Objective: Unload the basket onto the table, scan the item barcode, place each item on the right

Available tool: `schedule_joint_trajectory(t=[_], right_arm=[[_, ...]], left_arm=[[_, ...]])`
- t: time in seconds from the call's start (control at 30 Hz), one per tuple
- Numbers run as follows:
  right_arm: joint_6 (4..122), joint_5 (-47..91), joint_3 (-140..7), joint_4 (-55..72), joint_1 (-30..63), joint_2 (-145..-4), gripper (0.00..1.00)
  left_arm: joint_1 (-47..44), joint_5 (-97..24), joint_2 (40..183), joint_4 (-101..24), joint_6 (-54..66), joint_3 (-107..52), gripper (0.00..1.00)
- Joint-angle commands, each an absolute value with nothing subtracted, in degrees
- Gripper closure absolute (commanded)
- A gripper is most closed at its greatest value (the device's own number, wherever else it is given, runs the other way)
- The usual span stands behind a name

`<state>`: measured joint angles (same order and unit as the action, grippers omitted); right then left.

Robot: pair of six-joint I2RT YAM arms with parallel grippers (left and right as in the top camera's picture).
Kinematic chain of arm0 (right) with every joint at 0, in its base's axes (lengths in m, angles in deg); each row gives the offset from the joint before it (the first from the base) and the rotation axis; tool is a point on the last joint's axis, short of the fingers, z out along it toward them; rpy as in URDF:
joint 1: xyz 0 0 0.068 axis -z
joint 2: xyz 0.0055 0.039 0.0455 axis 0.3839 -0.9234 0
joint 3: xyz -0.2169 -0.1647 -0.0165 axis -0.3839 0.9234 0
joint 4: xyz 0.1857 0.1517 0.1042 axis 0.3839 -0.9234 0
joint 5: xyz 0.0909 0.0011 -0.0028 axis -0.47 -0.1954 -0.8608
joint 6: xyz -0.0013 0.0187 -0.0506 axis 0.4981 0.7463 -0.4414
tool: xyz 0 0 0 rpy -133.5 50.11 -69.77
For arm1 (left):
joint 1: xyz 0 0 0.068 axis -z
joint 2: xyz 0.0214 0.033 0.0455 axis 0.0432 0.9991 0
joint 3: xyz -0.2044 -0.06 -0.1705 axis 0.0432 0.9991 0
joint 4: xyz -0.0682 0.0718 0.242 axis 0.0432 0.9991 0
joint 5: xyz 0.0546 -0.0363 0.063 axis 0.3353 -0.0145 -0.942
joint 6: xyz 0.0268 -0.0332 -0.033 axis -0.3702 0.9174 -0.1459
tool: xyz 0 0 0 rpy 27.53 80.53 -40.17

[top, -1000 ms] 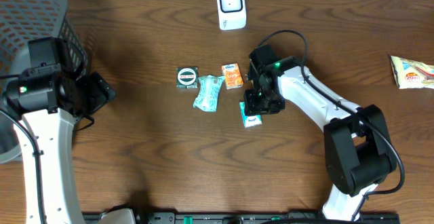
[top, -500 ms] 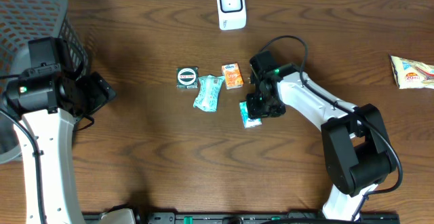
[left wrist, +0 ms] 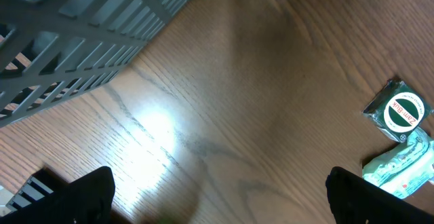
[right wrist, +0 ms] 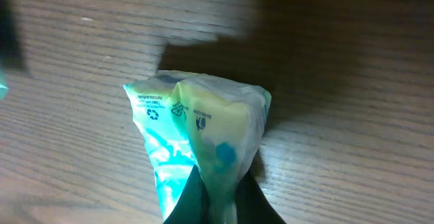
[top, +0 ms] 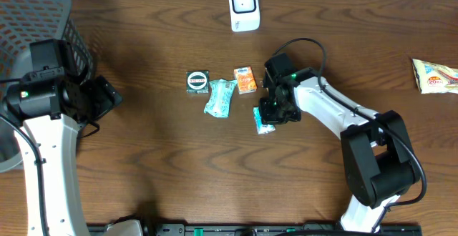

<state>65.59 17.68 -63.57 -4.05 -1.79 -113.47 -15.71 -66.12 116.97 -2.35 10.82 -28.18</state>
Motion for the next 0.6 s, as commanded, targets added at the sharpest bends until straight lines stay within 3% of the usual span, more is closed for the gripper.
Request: schedule_joint_trajectory(t=[0.0,0.57], right_arm=[[65.46,16.59,-62.87,-4.82,0.05,-113.08,0.99],[38.95,-33.68,-62.89,-5.34,13.29,-113.08,0.99]], left_arm=[[-15.91,-67.09,116.73,-2.09,11.15,-28.05,0.02],[-15.91,-67.09,116.73,-2.09,11.15,-28.05,0.03]])
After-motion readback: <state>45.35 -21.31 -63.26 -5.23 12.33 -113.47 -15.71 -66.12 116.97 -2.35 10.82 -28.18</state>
